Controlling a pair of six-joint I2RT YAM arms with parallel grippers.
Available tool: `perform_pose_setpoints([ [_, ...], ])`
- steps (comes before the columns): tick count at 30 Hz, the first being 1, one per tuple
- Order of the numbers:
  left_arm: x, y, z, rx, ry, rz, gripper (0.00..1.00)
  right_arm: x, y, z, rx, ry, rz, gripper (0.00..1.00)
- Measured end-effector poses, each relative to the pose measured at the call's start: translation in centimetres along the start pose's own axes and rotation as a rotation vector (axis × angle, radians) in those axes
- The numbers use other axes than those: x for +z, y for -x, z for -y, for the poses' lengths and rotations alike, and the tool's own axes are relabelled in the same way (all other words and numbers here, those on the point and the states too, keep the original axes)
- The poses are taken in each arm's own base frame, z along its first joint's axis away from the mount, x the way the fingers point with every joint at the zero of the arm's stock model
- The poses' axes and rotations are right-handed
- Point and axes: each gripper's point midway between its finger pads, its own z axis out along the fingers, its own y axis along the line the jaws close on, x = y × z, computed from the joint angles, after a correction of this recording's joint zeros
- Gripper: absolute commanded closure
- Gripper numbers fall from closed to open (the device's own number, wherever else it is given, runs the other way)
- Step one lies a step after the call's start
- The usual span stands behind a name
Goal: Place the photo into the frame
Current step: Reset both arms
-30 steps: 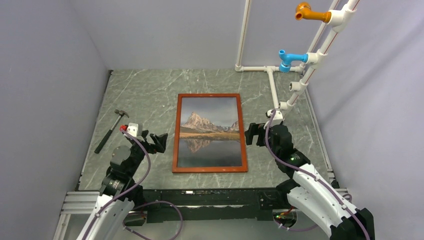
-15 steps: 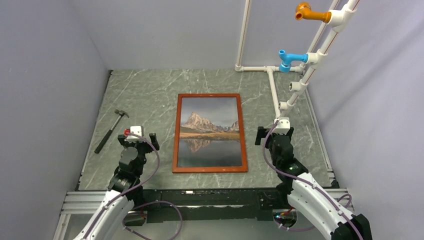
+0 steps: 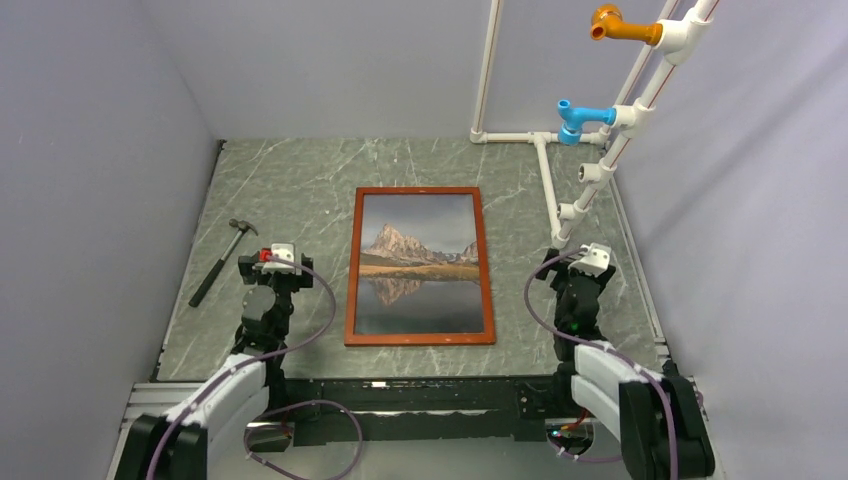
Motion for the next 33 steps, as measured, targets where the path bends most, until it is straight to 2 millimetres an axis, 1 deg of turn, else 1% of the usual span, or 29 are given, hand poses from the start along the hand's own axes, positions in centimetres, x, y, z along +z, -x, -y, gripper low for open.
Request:
perform_pose_setpoints([
  [4, 1.2, -1.7, -0.5, 0.019, -0.012, -0.04, 0.01, 1.3, 0.2, 0.3, 0.017, 0.003, 0.026, 0.04],
  [11, 3.3, -4.5, 0.1, 0.043, -0.041, -0.083, 0.01, 4.1, -2.1, 1.7, 0.024, -0.044, -0.022, 0.02],
  [12, 3.5, -5.0, 0.1, 0.046, -0.04, -0.096, 0.01, 4.3, -2.3, 1.7, 0.023, -0.042, -0.032, 0.01],
  [13, 3.6, -5.3, 0.1, 0.048, -0.04, -0.104, 0.01, 4.6, -1.9, 1.6, 0.026, -0.037, -0.022, 0.0],
  [14, 3.7, -5.2, 0.1, 0.047, -0.039, -0.105, 0.01, 5.0, -1.3, 1.4, 0.03, -0.03, -0.007, 0.0],
  [18, 5.3, -2.9, -0.4, 0.024, -0.005, -0.047, 0.01, 7.0, 0.9, 0.2, 0.038, 0.001, 0.028, 0.0],
  [20, 6.3, -2.0, -1.0, -0.002, 0.038, -0.04, 0.01, 7.3, 1.4, -0.1, 0.037, 0.011, 0.038, 0.0],
  [23, 6.8, -1.5, -2.0, -0.026, 0.095, -0.034, 0.01, 7.3, 1.1, -0.3, 0.031, 0.02, 0.024, 0.0],
  [25, 6.7, -1.8, -2.3, -0.031, 0.113, -0.047, 0.01, 7.3, 0.9, -0.3, 0.028, 0.02, 0.014, 0.0],
  [28, 6.6, -2.3, -2.4, -0.037, 0.123, -0.065, 0.01, 7.3, 0.6, -0.3, 0.025, 0.022, 0.005, 0.0],
  [33, 6.5, -2.4, -2.6, -0.041, 0.133, -0.069, 0.01, 7.2, 0.4, -0.3, 0.024, 0.022, -0.002, 0.0],
])
